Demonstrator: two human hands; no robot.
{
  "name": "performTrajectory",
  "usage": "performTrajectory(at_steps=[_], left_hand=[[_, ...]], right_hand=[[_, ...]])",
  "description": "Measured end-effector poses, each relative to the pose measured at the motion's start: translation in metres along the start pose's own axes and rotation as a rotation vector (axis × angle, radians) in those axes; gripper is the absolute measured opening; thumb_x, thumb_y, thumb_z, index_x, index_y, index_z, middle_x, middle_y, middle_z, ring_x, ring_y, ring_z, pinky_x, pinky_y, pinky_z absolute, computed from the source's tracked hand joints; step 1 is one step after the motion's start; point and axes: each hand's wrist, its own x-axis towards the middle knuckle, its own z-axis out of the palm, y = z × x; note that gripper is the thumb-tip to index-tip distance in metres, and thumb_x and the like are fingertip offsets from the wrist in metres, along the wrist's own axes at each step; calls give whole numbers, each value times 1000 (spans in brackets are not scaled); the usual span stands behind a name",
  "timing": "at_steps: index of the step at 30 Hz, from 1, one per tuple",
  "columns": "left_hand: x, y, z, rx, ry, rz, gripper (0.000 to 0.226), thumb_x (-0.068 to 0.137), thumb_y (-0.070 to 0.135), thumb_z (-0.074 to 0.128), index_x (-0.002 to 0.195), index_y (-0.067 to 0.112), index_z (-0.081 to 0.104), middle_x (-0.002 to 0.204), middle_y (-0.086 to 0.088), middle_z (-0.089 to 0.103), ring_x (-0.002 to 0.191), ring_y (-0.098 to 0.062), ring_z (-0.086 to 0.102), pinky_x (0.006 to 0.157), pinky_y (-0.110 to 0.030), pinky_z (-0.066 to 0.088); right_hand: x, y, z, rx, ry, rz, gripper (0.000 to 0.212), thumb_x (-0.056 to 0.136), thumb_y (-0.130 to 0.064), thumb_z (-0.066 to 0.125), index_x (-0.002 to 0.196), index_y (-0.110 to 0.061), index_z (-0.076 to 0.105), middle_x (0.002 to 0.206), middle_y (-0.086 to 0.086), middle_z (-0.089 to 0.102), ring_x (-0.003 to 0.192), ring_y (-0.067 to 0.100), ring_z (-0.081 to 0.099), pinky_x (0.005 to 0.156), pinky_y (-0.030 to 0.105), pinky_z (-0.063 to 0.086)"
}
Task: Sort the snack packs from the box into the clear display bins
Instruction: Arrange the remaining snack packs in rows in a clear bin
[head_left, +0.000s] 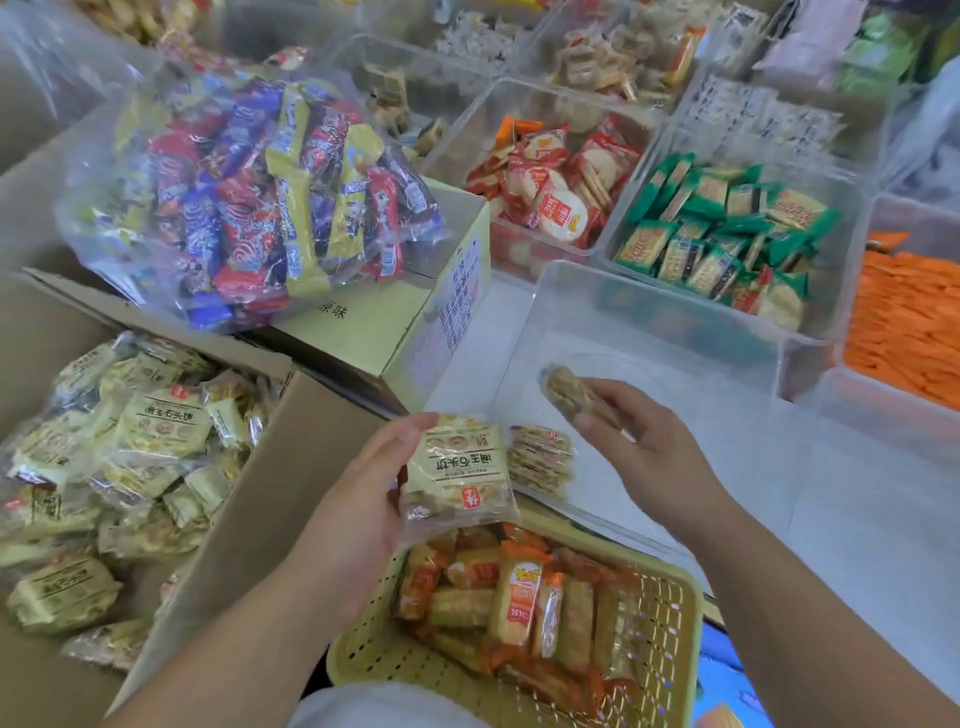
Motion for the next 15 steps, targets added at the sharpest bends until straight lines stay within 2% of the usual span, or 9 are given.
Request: performTrajectory(at_steps=[2, 4, 6, 9, 13, 15], left_hand=[[-2, 1, -1, -25, 6, 20, 31, 96, 36, 58, 122, 25, 71, 125, -11, 73, 115, -33, 71, 90, -52, 61], [-5, 3, -1, -35, 1, 39, 39, 91, 39, 56, 124, 24, 69, 125, -11, 73, 114, -32, 71, 84, -45, 63], [-7, 3, -2, -36, 1, 51, 39, 89, 39, 56, 123, 25, 70, 125, -10, 74, 114, -31, 72, 80, -42, 63], [-10, 5, -5, -27, 20, 55, 39, 89, 39, 56, 123, 26, 71, 125, -11, 73, 112, -31, 72, 78, -39, 63], [-13, 6, -9, -38, 42, 70, 40, 86, 40, 64, 123, 25, 71, 125, -13, 73, 113, -32, 72, 78, -38, 62], [-14, 7, -10, -37, 55, 76, 46, 80, 43, 70, 123, 27, 71, 125, -12, 73, 113, -33, 72, 79, -40, 62]], right_hand=[[28, 19, -4, -69, 16, 55, 25, 94, -47, 65, 118, -45, 65, 110, -22, 68, 100, -6, 60, 75, 16, 41], [54, 37, -2, -137, 9, 129, 28, 95, -47, 64, 121, -37, 65, 112, -14, 68, 97, 2, 61, 74, 22, 43], [75, 53, 7, -233, -70, 168, 33, 96, -47, 62, 123, -29, 64, 112, -7, 66, 98, 15, 60, 75, 27, 42], [94, 65, 25, -308, -235, 148, 38, 96, -47, 61, 128, -27, 61, 114, -7, 63, 105, 18, 59, 75, 25, 41], [104, 80, 43, -534, -399, 141, 47, 101, -49, 53, 143, -29, 49, 139, 0, 58, 123, 24, 55, 94, 33, 41], [105, 85, 49, -570, -453, 156, 50, 102, -52, 47, 147, -29, 45, 146, 0, 53, 128, 25, 52, 99, 34, 39]])
